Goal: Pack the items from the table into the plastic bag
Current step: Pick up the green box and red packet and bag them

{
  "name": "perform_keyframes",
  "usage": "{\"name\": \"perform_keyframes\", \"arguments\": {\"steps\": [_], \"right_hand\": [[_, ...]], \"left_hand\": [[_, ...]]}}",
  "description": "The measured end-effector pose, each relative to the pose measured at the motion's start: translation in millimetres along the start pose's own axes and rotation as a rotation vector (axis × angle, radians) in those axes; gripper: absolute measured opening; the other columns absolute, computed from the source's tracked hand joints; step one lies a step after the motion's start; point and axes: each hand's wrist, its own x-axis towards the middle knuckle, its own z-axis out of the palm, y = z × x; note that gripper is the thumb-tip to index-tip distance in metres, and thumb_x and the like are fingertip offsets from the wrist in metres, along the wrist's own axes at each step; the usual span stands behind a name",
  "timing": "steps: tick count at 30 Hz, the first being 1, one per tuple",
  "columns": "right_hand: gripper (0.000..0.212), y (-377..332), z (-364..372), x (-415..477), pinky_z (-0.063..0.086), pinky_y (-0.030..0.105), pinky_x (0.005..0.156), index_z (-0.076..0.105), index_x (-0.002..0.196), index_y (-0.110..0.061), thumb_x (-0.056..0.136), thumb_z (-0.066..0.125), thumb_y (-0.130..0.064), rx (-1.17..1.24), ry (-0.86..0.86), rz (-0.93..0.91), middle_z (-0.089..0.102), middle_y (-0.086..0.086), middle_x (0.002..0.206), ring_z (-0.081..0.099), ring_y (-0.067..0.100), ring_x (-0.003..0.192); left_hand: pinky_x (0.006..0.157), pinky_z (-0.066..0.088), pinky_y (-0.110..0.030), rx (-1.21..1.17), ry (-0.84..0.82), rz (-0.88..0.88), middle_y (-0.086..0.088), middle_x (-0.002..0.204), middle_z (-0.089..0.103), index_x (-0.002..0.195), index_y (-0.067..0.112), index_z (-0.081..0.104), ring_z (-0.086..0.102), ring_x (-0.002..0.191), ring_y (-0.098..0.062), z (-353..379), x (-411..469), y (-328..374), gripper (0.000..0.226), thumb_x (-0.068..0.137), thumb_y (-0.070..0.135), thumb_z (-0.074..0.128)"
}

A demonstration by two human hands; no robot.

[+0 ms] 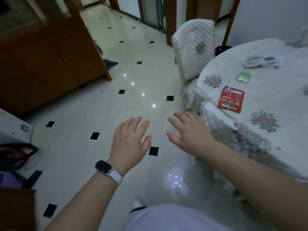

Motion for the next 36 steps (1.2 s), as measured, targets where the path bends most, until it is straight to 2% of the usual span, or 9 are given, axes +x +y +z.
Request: {"name": "perform_keyframes", "arguments": {"steps": [7,15,20,25,30,34,36], "right_hand": [[0.056,56.4,11.6,43.6,0.042,0.042,0.096,0.059,0.128,-0.021,0.089,0.038,-0.056,-0.120,-0.115,0.254,0.059,0.005,0.130,0.052,0.027,0.120],[0.048,83.7,30.9,130.7,0.042,0.041,0.095,0.059,0.125,-0.026,0.088,0.046,-0.054,-0.186,-0.116,0.607,0.058,0.000,0.131,0.051,0.024,0.119],[0.052,97.2,28.5,166.5,0.046,0.043,0.091,0.062,0.124,-0.022,0.088,0.046,-0.055,-0.240,-0.069,0.800,0.060,0.004,0.128,0.055,0.029,0.114],[0.049,113.8,24.5,166.7,0.048,0.043,0.082,0.064,0.119,-0.020,0.085,0.050,-0.052,-0.286,-0.039,0.962,0.063,0.006,0.121,0.059,0.032,0.106],[0.050,150.1,29.3,155.4,0.050,0.043,0.080,0.066,0.116,-0.018,0.084,0.047,-0.051,-0.267,0.029,1.090,0.065,0.007,0.117,0.061,0.032,0.101],[0.057,202.7,46.3,155.1,0.046,0.044,0.091,0.059,0.130,-0.019,0.086,0.046,-0.053,-0.124,0.041,1.261,0.059,0.006,0.131,0.056,0.030,0.112],[0.058,234.3,56.3,154.4,0.045,0.042,0.093,0.054,0.134,-0.019,0.088,0.045,-0.053,-0.062,0.028,1.303,0.056,0.005,0.135,0.054,0.029,0.114]], "left_hand": [[0.095,0.046,-0.046,-0.130,-0.012,0.218,-0.014,0.125,0.064,0.123,0.012,0.067,0.060,0.113,-0.032,63.2,106.9,-20.9,0.044,0.090,0.037,0.051],[0.095,0.047,-0.046,-0.301,-0.089,0.411,-0.013,0.124,0.064,0.124,0.013,0.066,0.060,0.113,-0.032,129.3,243.5,-72.6,0.045,0.089,0.038,0.053],[0.091,0.049,-0.045,-0.395,-0.125,0.561,-0.012,0.122,0.064,0.122,0.015,0.065,0.060,0.111,-0.032,159.4,323.7,-88.2,0.044,0.088,0.039,0.051],[0.096,0.046,-0.046,-0.490,-0.212,0.671,-0.009,0.129,0.061,0.125,0.017,0.063,0.056,0.117,-0.029,185.3,371.2,-60.7,0.045,0.088,0.038,0.054],[0.097,0.045,-0.046,-0.506,-0.272,0.773,-0.009,0.129,0.062,0.126,0.018,0.064,0.057,0.116,-0.029,212.9,409.0,-18.2,0.047,0.088,0.041,0.050],[0.092,0.048,-0.045,-0.437,-0.306,0.931,-0.009,0.127,0.063,0.123,0.018,0.066,0.059,0.112,-0.031,240.9,452.8,12.3,0.046,0.087,0.041,0.050],[0.092,0.049,-0.046,-0.418,-0.322,0.955,-0.010,0.128,0.063,0.123,0.018,0.066,0.060,0.112,-0.032,256.5,480.5,30.5,0.046,0.086,0.041,0.050]]}}
